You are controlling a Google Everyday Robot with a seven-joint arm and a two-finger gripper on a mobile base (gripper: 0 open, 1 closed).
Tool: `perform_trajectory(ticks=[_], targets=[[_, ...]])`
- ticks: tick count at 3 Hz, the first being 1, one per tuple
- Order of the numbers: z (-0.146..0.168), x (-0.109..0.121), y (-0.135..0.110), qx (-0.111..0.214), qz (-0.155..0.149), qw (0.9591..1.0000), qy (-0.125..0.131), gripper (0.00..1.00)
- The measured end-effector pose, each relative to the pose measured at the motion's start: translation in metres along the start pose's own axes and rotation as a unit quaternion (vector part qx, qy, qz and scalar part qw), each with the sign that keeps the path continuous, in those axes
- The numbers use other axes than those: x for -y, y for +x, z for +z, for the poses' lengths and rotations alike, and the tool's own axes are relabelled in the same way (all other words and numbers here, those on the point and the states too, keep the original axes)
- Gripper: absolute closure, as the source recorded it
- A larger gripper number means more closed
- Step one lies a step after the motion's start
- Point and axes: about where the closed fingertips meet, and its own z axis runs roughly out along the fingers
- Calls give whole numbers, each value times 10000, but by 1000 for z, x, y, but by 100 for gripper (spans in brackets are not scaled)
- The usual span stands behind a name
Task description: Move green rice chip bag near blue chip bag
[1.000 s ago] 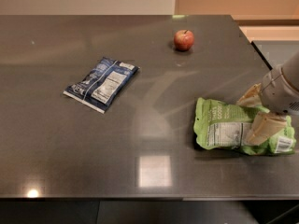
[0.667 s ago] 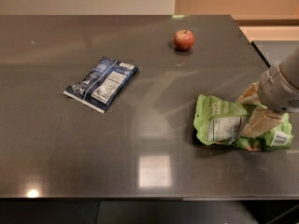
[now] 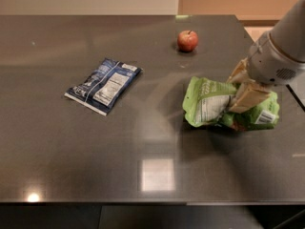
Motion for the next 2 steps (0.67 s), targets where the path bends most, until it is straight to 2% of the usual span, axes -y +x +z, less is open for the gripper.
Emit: perform_trajectory(ticks=[2], targets=[[-5,41,-86,64,-71,9998,-184,100]])
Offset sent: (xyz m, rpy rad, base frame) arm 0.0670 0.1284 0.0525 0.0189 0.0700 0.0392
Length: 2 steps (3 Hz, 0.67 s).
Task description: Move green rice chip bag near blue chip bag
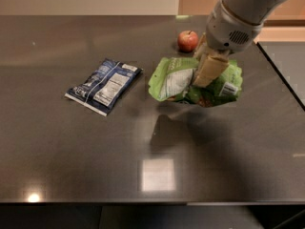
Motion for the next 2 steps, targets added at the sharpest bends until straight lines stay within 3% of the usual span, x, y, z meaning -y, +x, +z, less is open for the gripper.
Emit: perform_trajectory(ticks=[2], targets=[[23,42,-69,413,-44,9991,-98,100]])
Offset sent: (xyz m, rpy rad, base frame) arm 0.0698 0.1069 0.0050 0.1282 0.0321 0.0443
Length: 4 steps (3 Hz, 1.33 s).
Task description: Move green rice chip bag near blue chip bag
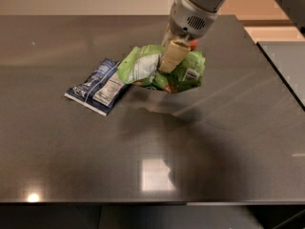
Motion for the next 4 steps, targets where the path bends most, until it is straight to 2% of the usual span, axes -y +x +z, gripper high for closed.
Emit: perform_trajectory(ticks=[1,2,4], targets=[[18,17,-20,145,42,9999,-23,84],[34,25,-36,254,14,9997,-38,60],[37,26,-38,270,2,9996,-32,13]])
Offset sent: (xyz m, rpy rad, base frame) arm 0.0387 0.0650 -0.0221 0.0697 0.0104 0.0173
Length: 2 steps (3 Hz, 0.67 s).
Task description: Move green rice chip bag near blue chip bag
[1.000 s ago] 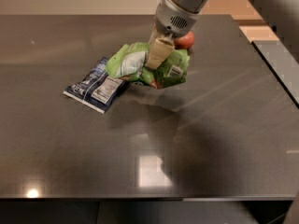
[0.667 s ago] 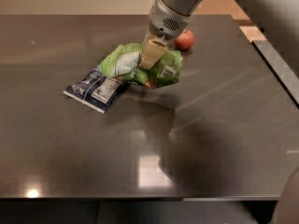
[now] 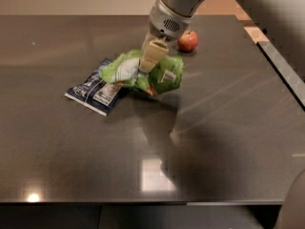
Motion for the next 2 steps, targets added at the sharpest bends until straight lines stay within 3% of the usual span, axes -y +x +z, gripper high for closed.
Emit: perform_trajectory(ticks=[1,2], targets=[[1,0,-1,7,-5,10000,1,0],[2,0,-1,7,-5,10000,1,0]])
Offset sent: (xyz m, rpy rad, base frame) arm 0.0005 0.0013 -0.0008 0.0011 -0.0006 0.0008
